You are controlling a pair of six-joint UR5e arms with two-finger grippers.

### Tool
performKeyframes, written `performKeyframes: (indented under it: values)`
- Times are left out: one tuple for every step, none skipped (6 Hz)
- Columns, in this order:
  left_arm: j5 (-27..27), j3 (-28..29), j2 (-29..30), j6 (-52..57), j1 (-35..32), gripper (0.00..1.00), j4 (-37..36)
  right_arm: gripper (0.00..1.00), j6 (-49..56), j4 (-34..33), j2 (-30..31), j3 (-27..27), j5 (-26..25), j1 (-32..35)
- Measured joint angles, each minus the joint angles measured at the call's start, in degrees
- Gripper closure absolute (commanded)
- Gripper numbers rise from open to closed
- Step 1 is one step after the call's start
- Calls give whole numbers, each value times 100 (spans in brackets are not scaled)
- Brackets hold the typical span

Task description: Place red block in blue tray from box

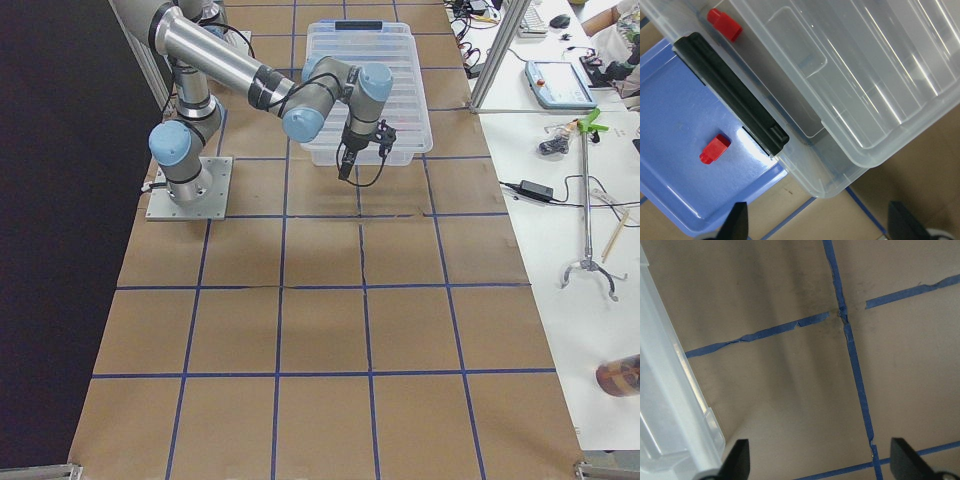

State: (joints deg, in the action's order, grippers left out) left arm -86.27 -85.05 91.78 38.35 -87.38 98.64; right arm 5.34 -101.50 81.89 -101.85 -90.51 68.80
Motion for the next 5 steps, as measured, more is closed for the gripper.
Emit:
performKeyframes:
  values:
    - [-5,0,-34,-1067,-73,2,-105,0,-157,-1,1,-1,2,101]
    - [-10,-39,-86,-2032,-127,2,-270,0,-368,-1,2,-1,2,269]
    - [-15,-99,-146,-2763,-159,2,-420,0,-578,-1,2,-2,6,440]
    - [-113,-122,-183,-3391,-193,2,-494,0,-711,-4,0,1,7,559]
    - [-269,-124,-189,-3824,-252,2,-537,0,-746,-27,-2,14,7,606]
